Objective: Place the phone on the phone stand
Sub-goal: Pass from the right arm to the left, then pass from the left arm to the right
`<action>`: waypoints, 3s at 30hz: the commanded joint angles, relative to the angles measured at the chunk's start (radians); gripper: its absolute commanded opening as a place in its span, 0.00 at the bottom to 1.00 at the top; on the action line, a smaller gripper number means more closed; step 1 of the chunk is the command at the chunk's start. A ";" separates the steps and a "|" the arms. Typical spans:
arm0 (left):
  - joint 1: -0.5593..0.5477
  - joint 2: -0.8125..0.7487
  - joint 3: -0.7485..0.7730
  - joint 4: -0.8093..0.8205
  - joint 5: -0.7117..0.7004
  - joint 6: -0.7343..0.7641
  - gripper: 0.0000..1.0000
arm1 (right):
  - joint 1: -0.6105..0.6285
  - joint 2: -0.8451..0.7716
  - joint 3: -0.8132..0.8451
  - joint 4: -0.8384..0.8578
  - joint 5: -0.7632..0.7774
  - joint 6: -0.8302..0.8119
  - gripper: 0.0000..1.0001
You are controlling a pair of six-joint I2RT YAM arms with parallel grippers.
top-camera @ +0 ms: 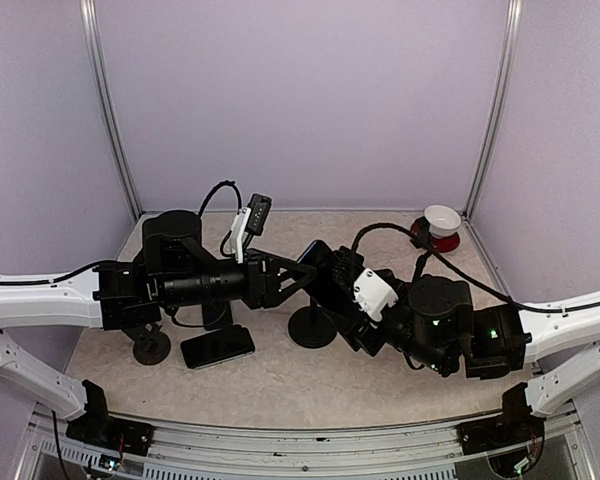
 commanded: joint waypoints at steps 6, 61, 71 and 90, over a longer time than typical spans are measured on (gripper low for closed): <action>-0.008 0.029 -0.011 0.050 0.047 -0.010 0.25 | 0.018 -0.013 0.037 0.079 0.058 -0.006 0.61; -0.041 -0.078 0.025 -0.227 0.304 0.318 0.00 | -0.210 -0.210 0.099 -0.157 -0.841 0.295 0.99; -0.069 -0.093 0.029 -0.219 0.370 0.349 0.00 | -0.242 -0.067 0.141 -0.163 -1.096 0.339 0.84; -0.075 -0.067 0.041 -0.247 0.391 0.371 0.00 | -0.253 -0.001 0.138 -0.133 -1.262 0.342 0.00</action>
